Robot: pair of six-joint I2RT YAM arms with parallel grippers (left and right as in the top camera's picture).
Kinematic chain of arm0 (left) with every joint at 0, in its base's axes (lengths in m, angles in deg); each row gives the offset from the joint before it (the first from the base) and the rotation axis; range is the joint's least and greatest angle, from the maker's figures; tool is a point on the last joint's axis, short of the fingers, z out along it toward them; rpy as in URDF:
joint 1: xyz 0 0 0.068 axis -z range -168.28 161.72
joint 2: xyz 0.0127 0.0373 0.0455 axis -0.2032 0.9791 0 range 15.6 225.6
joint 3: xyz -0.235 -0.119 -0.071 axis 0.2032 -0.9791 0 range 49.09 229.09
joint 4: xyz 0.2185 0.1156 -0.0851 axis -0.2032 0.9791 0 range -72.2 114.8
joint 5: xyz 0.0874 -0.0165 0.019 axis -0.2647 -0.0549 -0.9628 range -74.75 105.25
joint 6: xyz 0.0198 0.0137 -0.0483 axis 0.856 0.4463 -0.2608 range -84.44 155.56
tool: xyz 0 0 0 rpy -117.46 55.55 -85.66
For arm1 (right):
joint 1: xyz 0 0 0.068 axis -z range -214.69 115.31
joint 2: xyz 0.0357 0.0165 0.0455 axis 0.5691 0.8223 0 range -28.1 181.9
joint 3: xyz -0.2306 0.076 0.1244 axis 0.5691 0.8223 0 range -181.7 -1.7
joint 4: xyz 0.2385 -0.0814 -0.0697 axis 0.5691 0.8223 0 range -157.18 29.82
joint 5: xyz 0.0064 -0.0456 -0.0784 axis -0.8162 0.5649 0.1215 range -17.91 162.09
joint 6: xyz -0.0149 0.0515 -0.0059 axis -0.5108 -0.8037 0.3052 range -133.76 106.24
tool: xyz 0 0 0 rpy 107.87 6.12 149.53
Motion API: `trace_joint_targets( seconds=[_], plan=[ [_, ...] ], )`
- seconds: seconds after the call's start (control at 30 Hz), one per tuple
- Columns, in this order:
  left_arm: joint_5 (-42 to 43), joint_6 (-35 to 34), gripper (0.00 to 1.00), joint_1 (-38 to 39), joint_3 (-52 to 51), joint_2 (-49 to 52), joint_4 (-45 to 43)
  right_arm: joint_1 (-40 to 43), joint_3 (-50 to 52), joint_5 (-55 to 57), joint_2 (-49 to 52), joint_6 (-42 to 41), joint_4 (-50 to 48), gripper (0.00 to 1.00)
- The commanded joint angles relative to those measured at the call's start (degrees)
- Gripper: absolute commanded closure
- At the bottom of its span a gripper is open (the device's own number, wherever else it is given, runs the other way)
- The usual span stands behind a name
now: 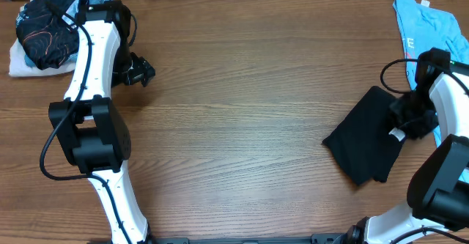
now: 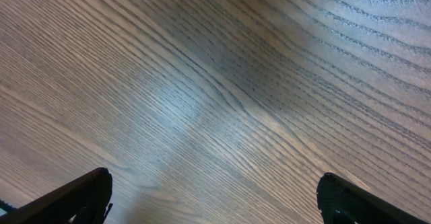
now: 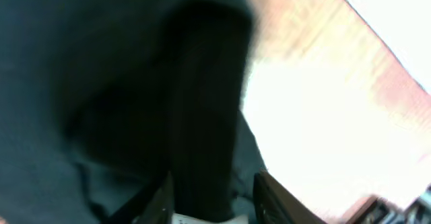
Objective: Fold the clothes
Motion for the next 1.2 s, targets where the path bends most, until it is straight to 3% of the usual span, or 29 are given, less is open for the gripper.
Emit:
trace_joint_targets(
  seconds=[0.0,0.37,0.47,0.93,1.07,1.17],
  plan=[
    [0.0,0.3,0.00,-0.2,-0.3,-0.2,0.1,1.1,0.6,1.6,-0.3,-5.4,2.3,0.56],
    [0.0,0.3,0.00,-0.2,-0.3,-0.2,0.0,4.1,-1.3,2.2,-3.1,-12.3,8.1,0.61],
    [0.0,0.3,0.00,-0.2,-0.3,-0.2,0.0,4.9,-1.3,4.7,-3.7,-15.3,8.3,0.55],
    [0.0,0.3,0.00,-0.3,-0.3,-0.2,0.0,6.1,3.7,5.0,-3.7,-19.5,5.4,0.44],
    [0.0,0.3,0.00,-0.3,-0.3,-0.2,0.4,7.9,10.1,3.4,-3.6,-19.1,-3.2,0.72],
    [0.0,0.3,0.00,-0.3,-0.3,-0.2,0.5,9.5,12.9,2.3,-3.5,-19.1,-6.3,0.76]
  ],
)
